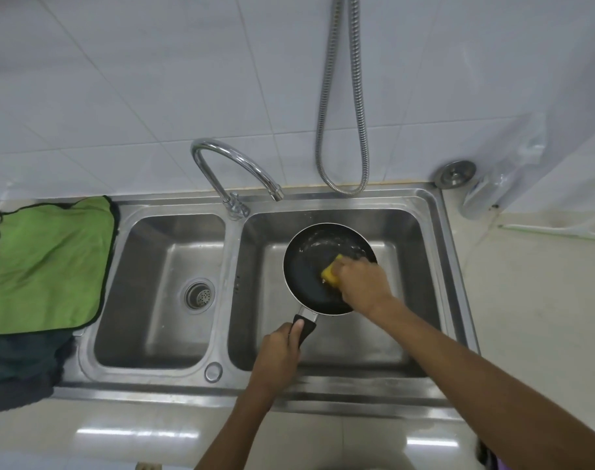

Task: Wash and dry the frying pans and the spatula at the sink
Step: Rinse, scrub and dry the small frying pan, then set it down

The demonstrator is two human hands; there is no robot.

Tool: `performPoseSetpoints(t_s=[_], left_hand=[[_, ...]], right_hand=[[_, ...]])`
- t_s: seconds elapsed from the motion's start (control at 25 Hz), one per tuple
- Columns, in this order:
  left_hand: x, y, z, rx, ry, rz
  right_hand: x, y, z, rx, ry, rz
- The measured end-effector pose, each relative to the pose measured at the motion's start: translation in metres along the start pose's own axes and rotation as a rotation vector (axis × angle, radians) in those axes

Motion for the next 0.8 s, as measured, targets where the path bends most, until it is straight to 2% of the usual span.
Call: performPoseSetpoints(t_s=[0.12,0.2,0.32,0.44,0.64,0.8], left_hand=[[-0.007,-0.001,0.008,0.057,0.013,0.01],[-0.007,-0.006,0.013,0.068,0.024,-0.009],[-0.001,-0.012,0.01,0.042,0.057,-0.045],[0.003,-0.011,0.004,0.003,0.048,-0.063],[-0.014,-0.016,0.018,-0.012,0.017,-0.047],[-0.013,-0.016,0.022,-0.053,-0.013,-0.094]], right_hand=[[0.033,-0.017,0.01,0.018,0.103,-0.107],[0.047,0.002,0.01,0.012,0.102,-0.093],[0.034,0.032,0.006,0.052,0.003,-0.027],[0.007,0.019,0.007,0.089,-0.095,-0.022],[0.041,-0.018,0.025,0.137,0.053,-0.224],[0.039,0.03,0.014,0.183,-0.015,-0.067]])
Point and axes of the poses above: each hand's wrist, its own y-axis towards the middle knuckle, its own z-axis out of the palm, x = y × z, the point moved 3 cm from there along y, towards the middle knuckle, and after that the axes turned 9 degrees about z, right-handed, at the moved point
